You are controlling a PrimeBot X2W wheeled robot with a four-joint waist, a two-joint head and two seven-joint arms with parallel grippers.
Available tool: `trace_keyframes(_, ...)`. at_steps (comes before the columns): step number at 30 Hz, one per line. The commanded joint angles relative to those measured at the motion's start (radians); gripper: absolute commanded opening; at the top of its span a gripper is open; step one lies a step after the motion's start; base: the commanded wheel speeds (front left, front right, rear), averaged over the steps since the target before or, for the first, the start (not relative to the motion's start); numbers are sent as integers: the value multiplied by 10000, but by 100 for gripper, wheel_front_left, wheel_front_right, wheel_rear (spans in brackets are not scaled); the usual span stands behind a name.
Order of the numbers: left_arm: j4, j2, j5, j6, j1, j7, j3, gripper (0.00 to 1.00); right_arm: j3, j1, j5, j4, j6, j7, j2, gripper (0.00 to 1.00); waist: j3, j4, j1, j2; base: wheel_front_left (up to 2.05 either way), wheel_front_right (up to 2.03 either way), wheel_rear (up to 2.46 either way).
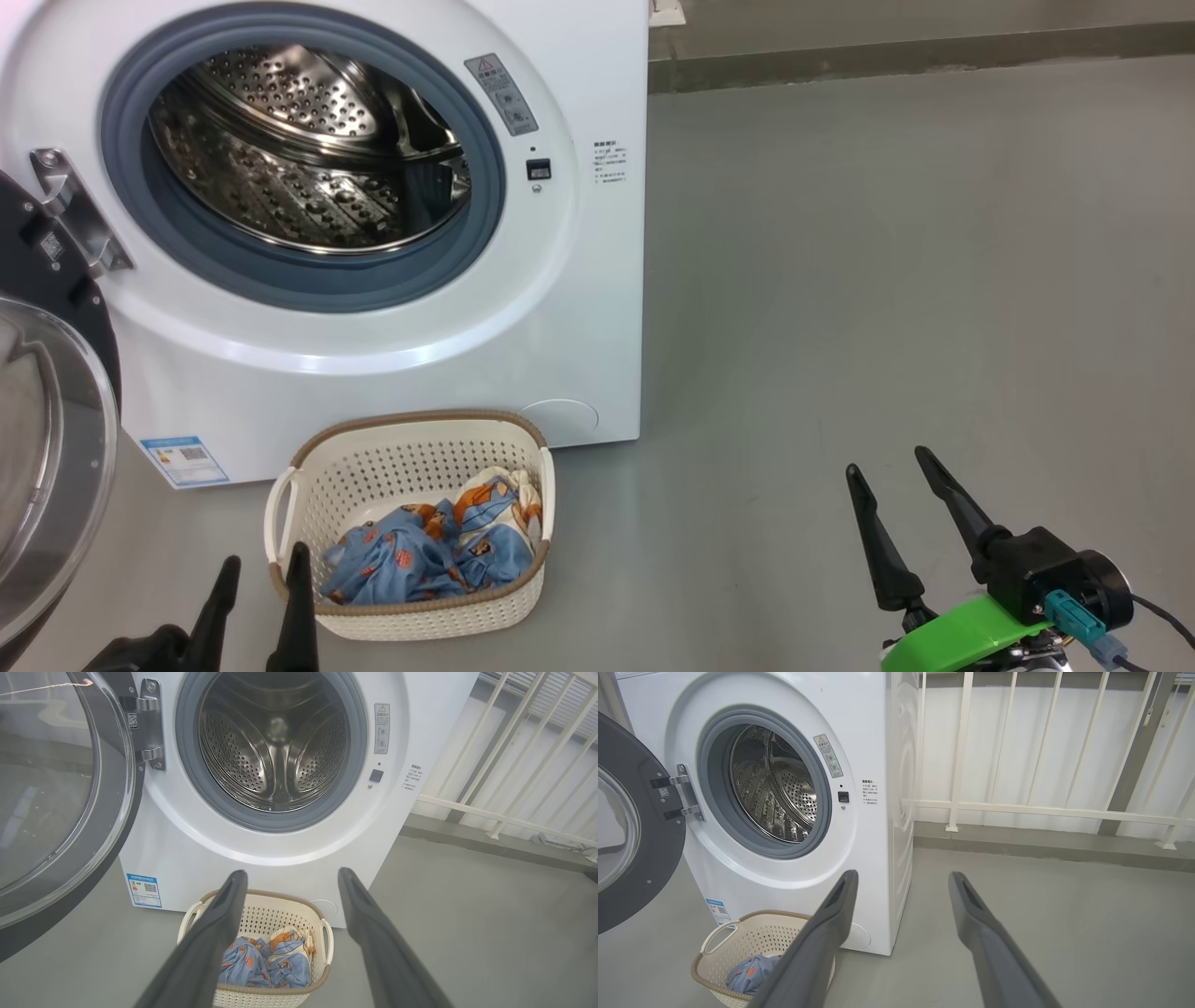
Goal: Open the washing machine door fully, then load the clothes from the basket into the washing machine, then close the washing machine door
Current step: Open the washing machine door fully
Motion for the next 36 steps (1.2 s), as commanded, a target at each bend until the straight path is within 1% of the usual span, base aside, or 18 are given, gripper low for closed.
trace_keyframes(1,-170,111,91,-68,-256,-116,343,100,239,-136,27,-205,16,-120,10,100,-13,7,0,0,0,0,0)
trace_keyframes(19,-165,-98,411,-253,-262,-147,511,100,287,-126,-46,-131,16,-120,10,100,4,104,0,0,0,0,0)
trace_keyframes(36,-45,-293,667,-523,-413,-148,810,100,306,-217,-26,-52,16,-120,11,100,100,128,0,0,0,0,0)
